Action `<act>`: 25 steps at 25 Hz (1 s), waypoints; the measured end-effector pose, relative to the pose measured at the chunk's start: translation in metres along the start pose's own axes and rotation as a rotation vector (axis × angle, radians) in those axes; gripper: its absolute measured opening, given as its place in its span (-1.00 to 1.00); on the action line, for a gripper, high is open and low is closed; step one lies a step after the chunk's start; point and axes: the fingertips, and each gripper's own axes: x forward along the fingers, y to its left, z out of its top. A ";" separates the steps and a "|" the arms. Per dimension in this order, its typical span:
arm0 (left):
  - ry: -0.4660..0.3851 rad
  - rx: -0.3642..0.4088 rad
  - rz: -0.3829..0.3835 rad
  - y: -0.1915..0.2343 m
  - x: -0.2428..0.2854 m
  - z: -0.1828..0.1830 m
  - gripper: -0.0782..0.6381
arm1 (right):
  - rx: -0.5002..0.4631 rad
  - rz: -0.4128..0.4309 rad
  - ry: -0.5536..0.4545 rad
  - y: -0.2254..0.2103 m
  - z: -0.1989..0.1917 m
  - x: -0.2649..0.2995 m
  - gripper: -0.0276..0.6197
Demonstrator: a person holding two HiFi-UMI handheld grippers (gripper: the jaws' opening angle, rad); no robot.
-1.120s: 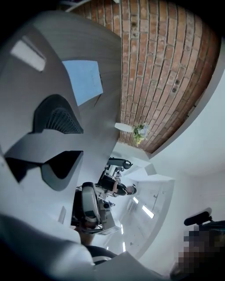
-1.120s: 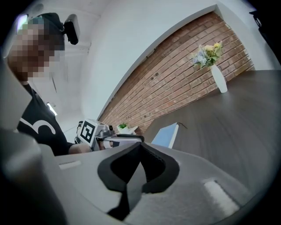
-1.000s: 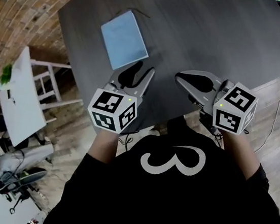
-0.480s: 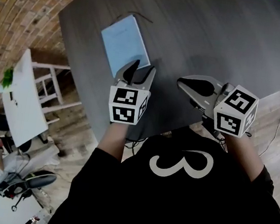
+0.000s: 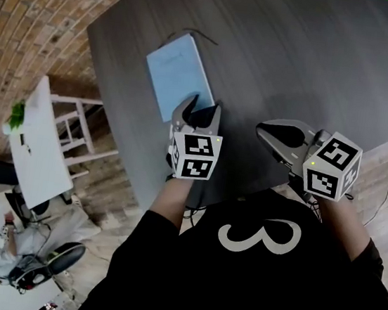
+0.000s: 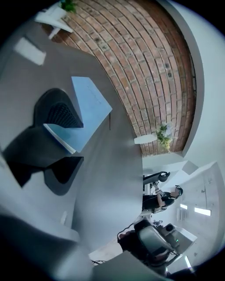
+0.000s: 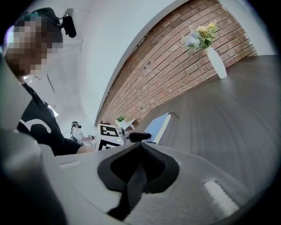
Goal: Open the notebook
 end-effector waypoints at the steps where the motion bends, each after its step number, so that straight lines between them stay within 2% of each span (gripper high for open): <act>1: 0.001 0.003 0.005 0.001 0.001 0.000 -0.15 | 0.001 0.001 0.001 0.000 0.000 0.000 -0.91; 11: 0.020 -0.012 0.024 0.006 0.001 0.001 -0.16 | 0.009 0.018 0.010 -0.001 0.001 0.002 -0.91; 16: 0.020 -0.049 0.038 0.009 -0.008 0.004 -0.30 | -0.005 0.033 0.010 0.000 0.005 0.002 -0.91; 19: -0.012 -0.063 0.035 0.008 -0.011 0.011 -0.39 | -0.013 0.036 0.009 0.002 0.008 0.002 -0.91; 25: -0.055 -0.052 0.053 0.014 -0.026 0.020 -0.61 | -0.030 0.056 -0.005 0.014 0.014 0.007 -0.91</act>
